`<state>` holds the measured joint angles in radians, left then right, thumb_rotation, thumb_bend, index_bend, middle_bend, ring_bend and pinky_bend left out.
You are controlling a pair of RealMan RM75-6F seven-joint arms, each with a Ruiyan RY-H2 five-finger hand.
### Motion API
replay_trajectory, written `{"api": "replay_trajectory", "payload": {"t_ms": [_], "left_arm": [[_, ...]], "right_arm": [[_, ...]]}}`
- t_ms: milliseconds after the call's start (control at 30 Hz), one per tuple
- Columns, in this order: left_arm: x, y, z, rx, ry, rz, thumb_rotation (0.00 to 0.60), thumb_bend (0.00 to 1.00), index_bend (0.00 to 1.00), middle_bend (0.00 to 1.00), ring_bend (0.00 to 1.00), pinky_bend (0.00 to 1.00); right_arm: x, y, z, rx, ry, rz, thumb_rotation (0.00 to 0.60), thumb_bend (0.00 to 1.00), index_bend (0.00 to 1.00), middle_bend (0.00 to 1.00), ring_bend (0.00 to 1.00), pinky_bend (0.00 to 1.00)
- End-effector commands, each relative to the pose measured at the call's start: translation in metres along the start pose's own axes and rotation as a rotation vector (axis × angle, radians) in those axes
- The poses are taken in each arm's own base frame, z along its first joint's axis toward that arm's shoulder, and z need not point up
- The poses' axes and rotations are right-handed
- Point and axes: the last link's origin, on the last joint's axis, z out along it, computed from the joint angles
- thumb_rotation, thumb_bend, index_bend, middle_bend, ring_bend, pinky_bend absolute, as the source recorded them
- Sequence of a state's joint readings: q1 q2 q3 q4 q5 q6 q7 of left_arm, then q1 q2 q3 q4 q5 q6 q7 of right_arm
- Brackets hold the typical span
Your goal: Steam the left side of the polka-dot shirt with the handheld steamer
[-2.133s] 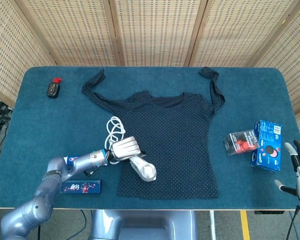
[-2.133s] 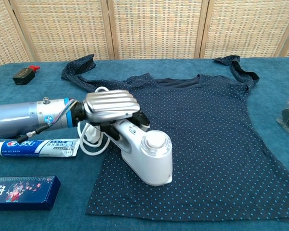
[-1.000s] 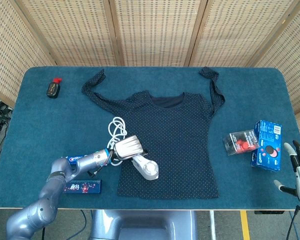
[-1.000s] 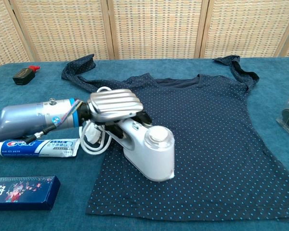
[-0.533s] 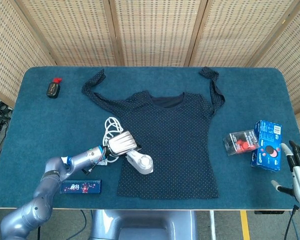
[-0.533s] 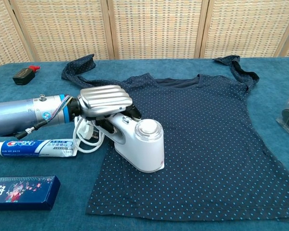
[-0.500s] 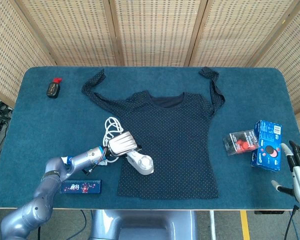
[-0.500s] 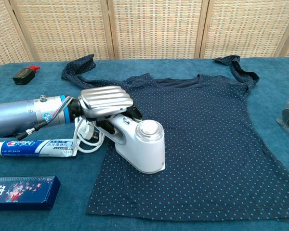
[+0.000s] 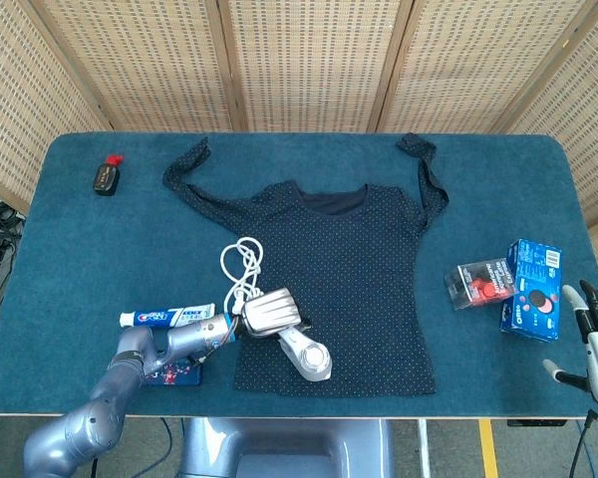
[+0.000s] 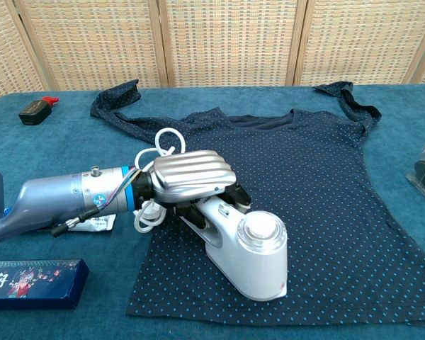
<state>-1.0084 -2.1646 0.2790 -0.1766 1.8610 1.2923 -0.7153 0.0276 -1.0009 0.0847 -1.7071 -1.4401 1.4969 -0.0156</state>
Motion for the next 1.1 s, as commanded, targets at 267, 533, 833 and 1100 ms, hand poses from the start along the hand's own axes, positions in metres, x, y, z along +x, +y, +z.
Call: {"api": "replay_trajectory", "payload": {"t_ms": [267, 533, 833, 1100], "left_arm": [[-0.001, 0.000, 0.003, -0.005, -0.017, 0.043, 0.600, 0.66, 1.00, 0.85, 0.77, 0.86], [0.008, -0.028, -0.017, 0.046, -0.057, 0.139, 0.600, 0.66, 1.00, 0.85, 0.77, 0.86], [0.022, -0.062, -0.043, 0.136, -0.094, 0.239, 0.600, 0.66, 1.00, 0.85, 0.77, 0.86], [0.021, -0.062, -0.043, 0.157, -0.081, 0.215, 0.600, 0.66, 1.00, 0.85, 0.77, 0.86]], "right_arm": [[0.000, 0.001, 0.000, -0.001, 0.000, 0.002, 0.600, 0.00, 0.11, 0.00, 0.00, 0.00], [0.000, 0.000, 0.000, 0.001, -0.002, 0.001, 0.600, 0.00, 0.11, 0.00, 0.00, 0.00], [-0.002, -0.002, 0.000, 0.007, -0.006, -0.006, 0.600, 0.00, 0.11, 0.00, 0.00, 0.00], [-0.002, -0.003, 0.000, 0.008, -0.006, -0.007, 0.600, 0.00, 0.11, 0.00, 0.00, 0.00]]}}
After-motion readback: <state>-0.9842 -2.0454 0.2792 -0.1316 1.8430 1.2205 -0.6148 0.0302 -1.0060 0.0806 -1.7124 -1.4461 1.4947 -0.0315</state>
